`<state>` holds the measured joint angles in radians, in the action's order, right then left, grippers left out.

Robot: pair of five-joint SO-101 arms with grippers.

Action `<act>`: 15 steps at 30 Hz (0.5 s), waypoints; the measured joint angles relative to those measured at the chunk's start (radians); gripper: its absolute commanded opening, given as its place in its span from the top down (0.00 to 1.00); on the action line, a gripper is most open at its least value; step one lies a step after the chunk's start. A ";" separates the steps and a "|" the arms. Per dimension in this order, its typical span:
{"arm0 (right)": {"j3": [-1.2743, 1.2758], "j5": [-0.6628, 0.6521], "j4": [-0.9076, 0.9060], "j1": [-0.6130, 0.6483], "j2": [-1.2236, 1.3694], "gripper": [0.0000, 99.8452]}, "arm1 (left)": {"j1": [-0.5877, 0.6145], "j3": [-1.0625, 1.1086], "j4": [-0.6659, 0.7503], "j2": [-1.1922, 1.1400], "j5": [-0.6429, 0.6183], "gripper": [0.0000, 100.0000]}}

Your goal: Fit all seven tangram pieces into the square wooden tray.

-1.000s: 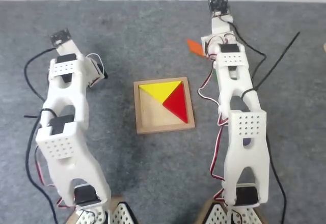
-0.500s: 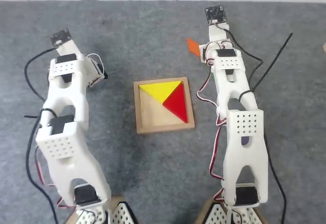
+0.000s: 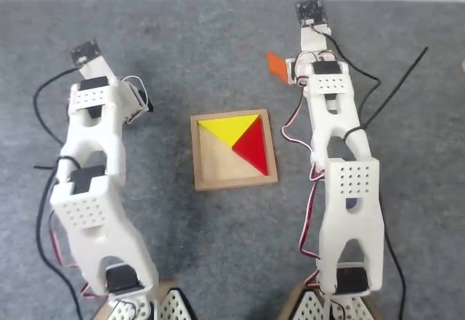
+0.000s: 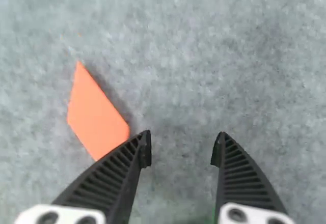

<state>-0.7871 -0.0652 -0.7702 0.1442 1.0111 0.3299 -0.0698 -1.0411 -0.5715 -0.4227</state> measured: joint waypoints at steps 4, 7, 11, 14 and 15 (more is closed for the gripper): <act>0.000 0.075 -0.005 0.000 0.000 0.79 | -0.002 0.000 0.000 0.000 0.000 0.77; 0.000 0.166 -0.041 -0.002 0.000 0.79 | 0.000 0.000 0.000 0.000 0.000 0.77; 0.000 0.226 -0.091 0.014 0.000 0.79 | 0.000 0.000 0.000 0.000 0.000 0.77; 0.000 0.241 -0.097 0.023 -0.002 0.79 | -0.005 0.000 0.000 0.000 0.000 0.77; 0.000 0.244 -0.098 0.021 -0.009 0.79 | -0.005 0.000 0.000 0.000 0.000 0.77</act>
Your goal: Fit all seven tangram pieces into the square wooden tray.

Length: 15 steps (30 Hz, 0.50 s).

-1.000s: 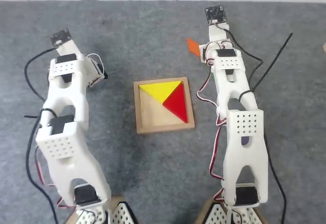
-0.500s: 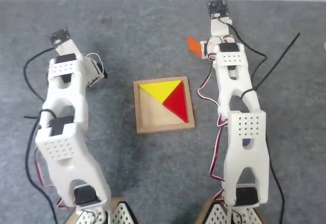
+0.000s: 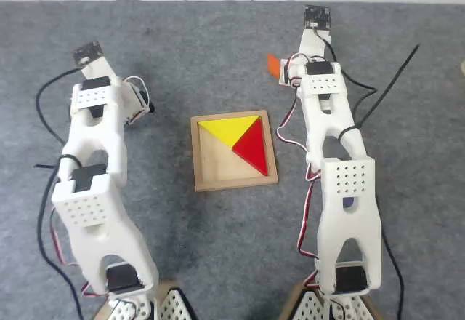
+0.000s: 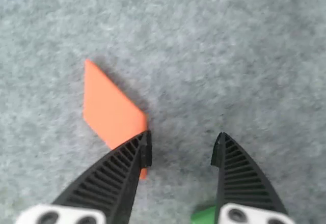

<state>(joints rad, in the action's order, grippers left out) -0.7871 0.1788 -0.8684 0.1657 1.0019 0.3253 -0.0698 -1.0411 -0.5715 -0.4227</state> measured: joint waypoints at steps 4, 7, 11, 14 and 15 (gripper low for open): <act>0.000 0.003 -0.006 -0.006 -0.029 0.79 | 0.002 0.000 0.000 0.000 0.000 0.77; 0.000 0.006 -0.038 -0.003 -0.071 0.79 | 0.000 0.000 0.000 0.000 0.000 0.77; 0.000 0.031 -0.117 0.008 -0.135 0.79 | 0.002 0.000 0.000 0.000 0.000 0.77; 0.000 0.021 -0.181 0.018 -0.178 0.79 | 0.002 0.000 0.000 0.000 0.000 0.77; 0.000 -0.003 -0.209 0.015 -0.196 0.79 | 0.002 0.000 0.000 0.000 0.000 0.77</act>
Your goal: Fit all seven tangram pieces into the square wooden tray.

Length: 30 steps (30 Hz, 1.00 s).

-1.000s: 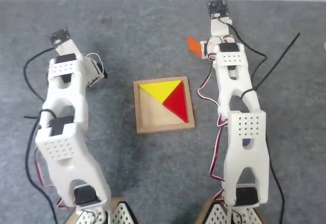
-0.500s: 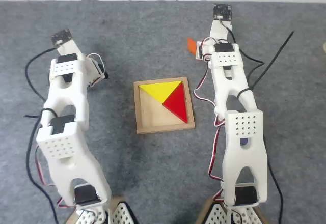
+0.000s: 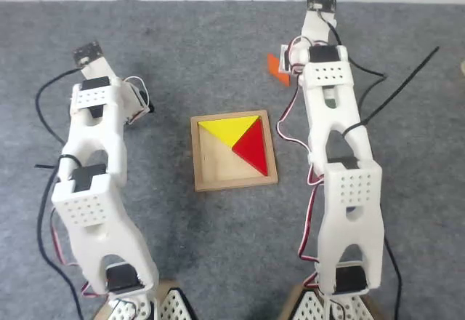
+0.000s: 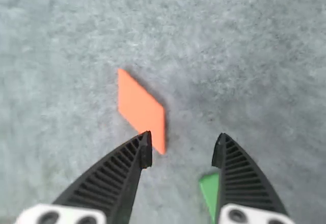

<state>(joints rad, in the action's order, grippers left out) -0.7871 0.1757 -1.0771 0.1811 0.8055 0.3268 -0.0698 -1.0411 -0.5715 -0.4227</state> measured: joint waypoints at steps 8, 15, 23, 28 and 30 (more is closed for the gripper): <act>0.000 -0.187 -0.362 -0.155 -0.282 0.79 | -0.063 -0.206 -0.098 0.000 0.183 0.77; 0.069 -0.221 -0.466 -0.264 -0.348 0.79 | -0.327 -0.750 -0.198 -0.181 0.367 0.74; 0.603 -0.253 -0.141 -0.308 -0.434 0.79 | -0.470 -1.386 -0.356 -0.606 0.562 0.70; 1.048 -0.269 0.149 -0.298 -0.654 0.79 | -0.483 -1.456 -0.265 -0.671 0.621 0.70; 1.221 -0.270 0.262 -0.290 -0.760 0.79 | -0.486 -1.456 -0.173 -0.687 0.631 0.70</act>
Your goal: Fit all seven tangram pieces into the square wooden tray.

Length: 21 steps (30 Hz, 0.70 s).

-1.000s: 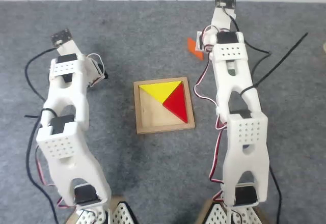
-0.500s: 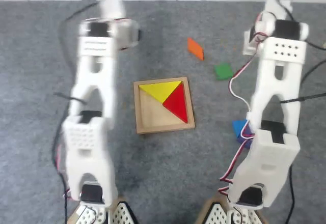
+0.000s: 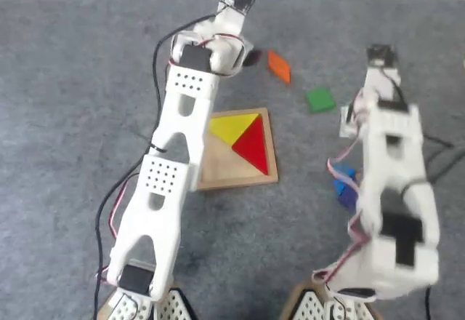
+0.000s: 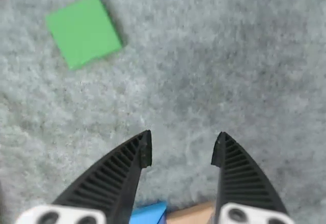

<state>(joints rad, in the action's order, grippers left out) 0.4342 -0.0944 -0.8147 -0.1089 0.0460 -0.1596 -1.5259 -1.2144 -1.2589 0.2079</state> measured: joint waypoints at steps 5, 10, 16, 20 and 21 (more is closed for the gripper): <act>0.299 -0.005 0.210 0.011 -0.195 0.79 | -0.006 0.003 0.147 -0.035 0.052 0.71; 0.341 -0.006 0.287 0.032 -0.204 0.79 | -0.006 -0.040 0.069 -0.040 0.196 0.71; 0.341 -0.006 0.273 0.028 -0.204 0.88 | 0.044 -0.103 -0.198 0.000 0.092 0.71; 0.399 -0.006 0.290 0.025 -0.302 0.97 | 0.078 -0.103 -0.456 0.158 -0.025 0.73; 0.433 -0.006 0.302 0.026 -0.341 0.98 | 0.084 -0.100 -0.482 0.204 -0.038 0.75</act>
<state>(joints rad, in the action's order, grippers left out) 0.8669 -0.1005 -0.5125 -0.0829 -0.2946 -0.0752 -1.6256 -1.6962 -1.0549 0.1695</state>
